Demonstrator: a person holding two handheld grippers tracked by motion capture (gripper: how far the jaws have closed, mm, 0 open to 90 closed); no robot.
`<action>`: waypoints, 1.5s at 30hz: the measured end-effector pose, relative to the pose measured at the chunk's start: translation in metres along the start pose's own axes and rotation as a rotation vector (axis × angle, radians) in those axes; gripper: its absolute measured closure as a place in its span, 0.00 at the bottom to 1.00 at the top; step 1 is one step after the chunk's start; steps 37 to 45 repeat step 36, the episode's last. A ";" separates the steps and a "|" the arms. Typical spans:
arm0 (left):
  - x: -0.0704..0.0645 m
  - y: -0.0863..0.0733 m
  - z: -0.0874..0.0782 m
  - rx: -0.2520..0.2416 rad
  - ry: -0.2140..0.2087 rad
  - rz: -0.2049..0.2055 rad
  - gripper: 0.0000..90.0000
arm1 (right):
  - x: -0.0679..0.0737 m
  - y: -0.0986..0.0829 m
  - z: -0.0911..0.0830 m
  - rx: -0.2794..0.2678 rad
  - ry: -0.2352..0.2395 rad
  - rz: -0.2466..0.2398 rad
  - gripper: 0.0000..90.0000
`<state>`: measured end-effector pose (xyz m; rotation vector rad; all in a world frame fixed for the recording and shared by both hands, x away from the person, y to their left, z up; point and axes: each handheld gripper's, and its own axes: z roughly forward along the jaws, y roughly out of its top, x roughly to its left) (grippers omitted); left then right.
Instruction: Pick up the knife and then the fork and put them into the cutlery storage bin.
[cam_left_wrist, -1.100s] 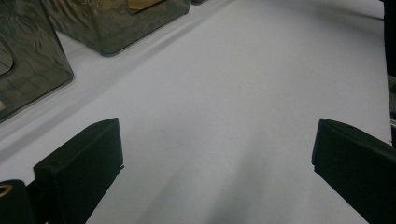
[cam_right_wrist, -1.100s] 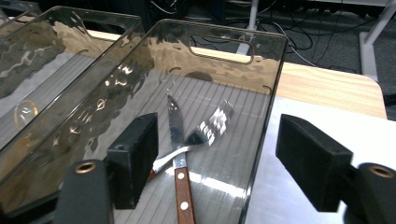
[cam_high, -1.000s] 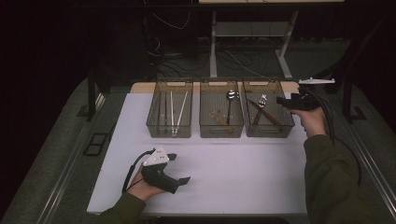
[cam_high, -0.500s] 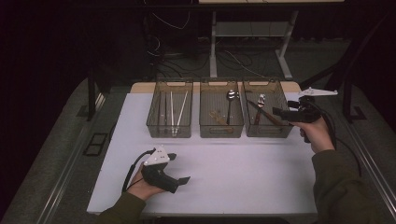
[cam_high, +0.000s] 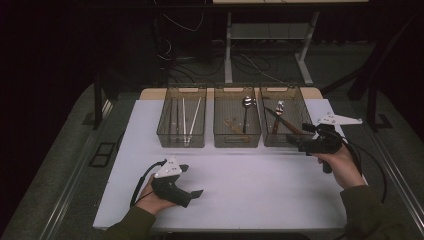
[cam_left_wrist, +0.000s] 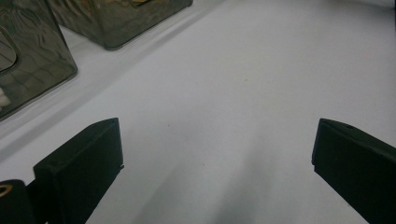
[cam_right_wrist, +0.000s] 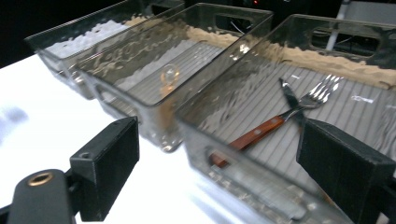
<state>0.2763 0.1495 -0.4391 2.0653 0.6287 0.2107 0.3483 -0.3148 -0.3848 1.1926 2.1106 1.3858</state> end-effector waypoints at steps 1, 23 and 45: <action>0.000 0.000 0.000 0.000 0.000 0.000 0.00 | 0.003 -0.003 -0.002 -0.004 0.006 -0.001 0.15; -0.001 0.000 -0.001 -0.005 0.004 -0.004 0.00 | 0.055 -0.077 -0.011 0.072 0.084 -0.053 0.15; -0.001 0.000 -0.001 -0.003 0.003 -0.002 0.00 | 0.068 -0.091 -0.018 0.117 0.096 -0.099 0.15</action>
